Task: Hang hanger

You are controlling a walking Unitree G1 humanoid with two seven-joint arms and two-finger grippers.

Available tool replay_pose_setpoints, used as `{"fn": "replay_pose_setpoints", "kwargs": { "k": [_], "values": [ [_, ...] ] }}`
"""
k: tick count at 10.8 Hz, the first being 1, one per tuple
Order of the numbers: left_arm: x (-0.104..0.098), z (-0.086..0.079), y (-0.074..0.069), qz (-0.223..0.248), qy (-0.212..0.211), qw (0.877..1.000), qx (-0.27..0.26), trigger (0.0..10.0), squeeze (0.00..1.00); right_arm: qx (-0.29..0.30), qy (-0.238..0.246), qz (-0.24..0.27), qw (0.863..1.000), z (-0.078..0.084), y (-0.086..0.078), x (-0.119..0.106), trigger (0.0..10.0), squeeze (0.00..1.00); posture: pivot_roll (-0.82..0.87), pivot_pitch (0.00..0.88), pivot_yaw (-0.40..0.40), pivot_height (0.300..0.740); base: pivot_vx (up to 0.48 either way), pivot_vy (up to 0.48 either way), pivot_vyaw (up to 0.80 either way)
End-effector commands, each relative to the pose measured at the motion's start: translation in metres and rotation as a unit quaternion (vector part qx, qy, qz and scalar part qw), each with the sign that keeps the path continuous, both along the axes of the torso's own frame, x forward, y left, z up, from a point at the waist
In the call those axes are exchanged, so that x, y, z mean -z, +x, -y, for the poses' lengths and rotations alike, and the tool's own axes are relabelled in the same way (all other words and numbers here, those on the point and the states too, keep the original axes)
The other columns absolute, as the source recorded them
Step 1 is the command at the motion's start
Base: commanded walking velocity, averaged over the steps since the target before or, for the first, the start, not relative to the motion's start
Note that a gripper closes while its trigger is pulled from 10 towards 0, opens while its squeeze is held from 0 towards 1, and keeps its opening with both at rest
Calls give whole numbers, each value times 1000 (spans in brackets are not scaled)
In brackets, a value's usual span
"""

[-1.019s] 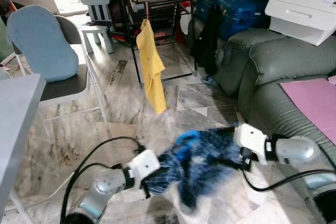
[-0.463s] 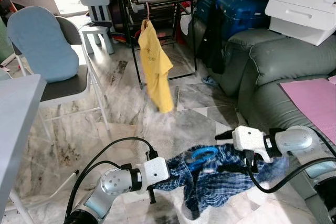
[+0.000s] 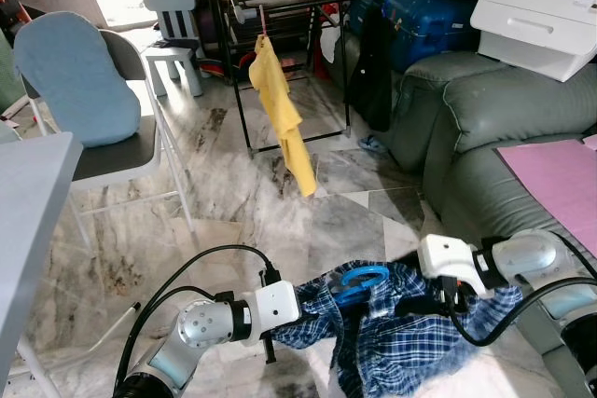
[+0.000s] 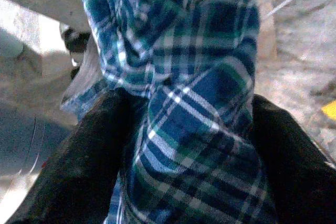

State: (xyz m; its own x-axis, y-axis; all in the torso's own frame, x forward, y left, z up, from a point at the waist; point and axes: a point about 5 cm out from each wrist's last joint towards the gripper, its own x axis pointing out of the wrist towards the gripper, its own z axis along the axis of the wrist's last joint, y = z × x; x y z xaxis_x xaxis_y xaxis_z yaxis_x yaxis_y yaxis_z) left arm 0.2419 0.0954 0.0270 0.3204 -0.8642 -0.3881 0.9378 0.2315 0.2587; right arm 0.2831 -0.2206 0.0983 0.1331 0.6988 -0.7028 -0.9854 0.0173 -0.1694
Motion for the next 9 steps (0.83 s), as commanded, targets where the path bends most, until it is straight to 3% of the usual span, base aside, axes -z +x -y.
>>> {"fn": "replay_pose_setpoints", "kwargs": {
  "k": [1, 9],
  "values": [
    [-4, -2, 3, 15, 1, 1000, 6, 10000, 0, -7, -15, 11, 1000, 2, 4, -4, 0, 0, -196, 0, 57, 740, 0, 0, 0],
    [-2, 1, 2, 15, 3, 1000, 7, 10000, 0, 10, -24, 30, 999, 4, 11, 0, 0, 0, -203, 0, 55, 740, 0, 0, 0]
  ]
}}
